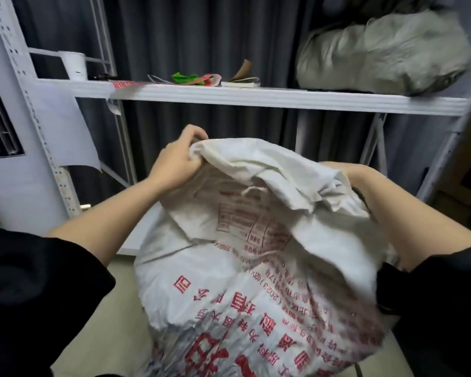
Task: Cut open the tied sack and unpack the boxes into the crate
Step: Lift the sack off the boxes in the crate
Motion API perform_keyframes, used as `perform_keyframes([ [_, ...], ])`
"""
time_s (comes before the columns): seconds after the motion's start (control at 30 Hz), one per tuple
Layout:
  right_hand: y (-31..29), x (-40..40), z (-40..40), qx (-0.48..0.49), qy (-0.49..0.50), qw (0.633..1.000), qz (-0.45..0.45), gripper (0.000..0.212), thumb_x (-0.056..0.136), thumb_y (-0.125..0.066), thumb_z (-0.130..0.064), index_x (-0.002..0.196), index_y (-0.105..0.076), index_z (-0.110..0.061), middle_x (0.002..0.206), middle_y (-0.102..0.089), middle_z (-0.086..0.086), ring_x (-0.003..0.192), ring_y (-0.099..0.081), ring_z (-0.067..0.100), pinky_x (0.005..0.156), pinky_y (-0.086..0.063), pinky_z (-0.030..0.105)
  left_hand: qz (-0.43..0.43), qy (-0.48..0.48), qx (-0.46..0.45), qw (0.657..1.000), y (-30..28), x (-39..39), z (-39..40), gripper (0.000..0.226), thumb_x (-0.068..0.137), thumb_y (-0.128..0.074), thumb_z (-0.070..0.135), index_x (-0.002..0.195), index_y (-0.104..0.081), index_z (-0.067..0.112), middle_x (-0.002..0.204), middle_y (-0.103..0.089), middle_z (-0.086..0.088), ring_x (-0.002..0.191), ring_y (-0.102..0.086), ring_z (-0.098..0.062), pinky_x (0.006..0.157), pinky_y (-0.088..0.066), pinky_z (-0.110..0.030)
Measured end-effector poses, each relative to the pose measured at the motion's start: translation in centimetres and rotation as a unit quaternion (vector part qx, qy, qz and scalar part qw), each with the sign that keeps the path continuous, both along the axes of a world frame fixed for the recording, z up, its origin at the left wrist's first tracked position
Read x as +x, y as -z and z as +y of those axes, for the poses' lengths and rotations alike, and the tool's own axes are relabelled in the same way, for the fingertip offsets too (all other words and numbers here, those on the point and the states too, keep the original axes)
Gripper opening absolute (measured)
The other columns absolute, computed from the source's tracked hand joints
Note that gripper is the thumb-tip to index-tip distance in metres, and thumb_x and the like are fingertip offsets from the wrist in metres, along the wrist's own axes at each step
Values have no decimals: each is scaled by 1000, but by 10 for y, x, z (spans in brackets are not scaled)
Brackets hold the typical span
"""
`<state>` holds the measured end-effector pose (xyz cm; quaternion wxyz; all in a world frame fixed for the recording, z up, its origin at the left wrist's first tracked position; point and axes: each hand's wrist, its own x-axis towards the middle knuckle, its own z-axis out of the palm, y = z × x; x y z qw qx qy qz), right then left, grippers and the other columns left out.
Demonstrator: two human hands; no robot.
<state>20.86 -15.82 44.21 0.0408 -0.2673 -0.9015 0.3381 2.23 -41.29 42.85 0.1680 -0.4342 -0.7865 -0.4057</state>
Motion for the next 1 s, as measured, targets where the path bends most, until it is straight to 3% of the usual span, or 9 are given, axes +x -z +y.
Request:
perform_keyframes([
  [0.13, -16, 2, 4, 41, 114, 943, 310, 22, 81, -51, -46, 86, -62, -27, 83, -71, -2, 70, -64, 17, 73, -54, 38, -115, -17, -37, 993, -18, -19, 4, 21, 79, -38, 27, 77, -56, 17, 91, -65, -9, 85, -57, -23, 81, -49, -43],
  [0.27, -26, 16, -62, 160, -32, 849, 502, 21, 90, -49, -36, 95, -62, -21, 84, -66, -7, 80, -65, 10, 83, -51, 42, -249, -67, -32, 966, -23, -20, 19, 32, 95, -38, 21, 75, -56, 5, 80, -57, -14, 71, -50, -21, 60, -40, -28],
  [0.37, -17, 23, -107, 331, -170, 832, 412, 51, 82, -56, -51, 120, -57, -17, 107, -63, -2, 100, -60, 17, 87, -46, 37, -321, -101, -29, 941, -24, -17, 22, 27, 96, -40, 20, 87, -56, 1, 83, -57, -13, 69, -53, -21, 59, -40, -27],
  [0.47, 11, 10, -121, 404, -97, 883, 216, 98, 64, -55, -73, 144, -31, -21, 133, -48, -1, 124, -46, 21, 103, -34, 43, -367, -82, -21, 926, -26, -14, 23, 33, 99, -37, 19, 69, -49, 9, 75, -56, -8, 65, -51, -20, 56, -39, -25],
  [0.63, 19, -6, -96, 423, 25, 892, 158, 42, 85, -54, -39, 121, -46, -19, 119, -49, 6, 103, -57, 32, 74, -40, 36, -394, 14, -114, 912, -27, 0, 4, 27, 95, -47, 26, 71, -51, 17, 47, -59, 2, 57, -53, -15, 52, -43, -25],
  [0.73, -5, -2, -60, 320, 114, 918, 205, 28, 88, -47, -26, 113, -60, -22, 122, -51, 7, 105, -56, 32, 76, -38, 33, -437, 101, -229, 864, -27, 0, -13, 21, 82, -57, 30, 74, -58, 11, 60, -63, -5, 59, -58, -19, 62, -47, -27],
  [0.8, -19, -3, -38, 212, 164, 939, 214, 31, 88, -43, -20, 111, -64, -23, 121, -60, 10, 109, -56, 35, 84, -42, 35, -379, 84, -241, 889, -26, -7, -14, 38, 77, -66, 42, 94, -68, 8, 91, -72, -10, 80, -67, -22, 79, -52, -35],
  [0.9, -24, -11, -22, 174, 208, 946, 177, 40, 89, -37, -15, 122, -58, -15, 127, -58, 17, 117, -52, 38, 92, -40, 36, -104, -94, -92, 986, -14, -8, -4, 59, 83, -59, 54, 126, -53, 14, 120, -60, -10, 103, -60, -26, 92, -46, -42],
  [1.0, -22, -14, -10, 174, 264, 932, 176, 40, 89, -35, -16, 124, -54, -10, 129, -56, 18, 117, -50, 40, 88, -39, 36, 266, -35, 51, 962, 4, 14, -2, 49, 80, -54, 44, 119, -51, 13, 117, -55, -14, 104, -55, -28, 87, -44, -42],
])
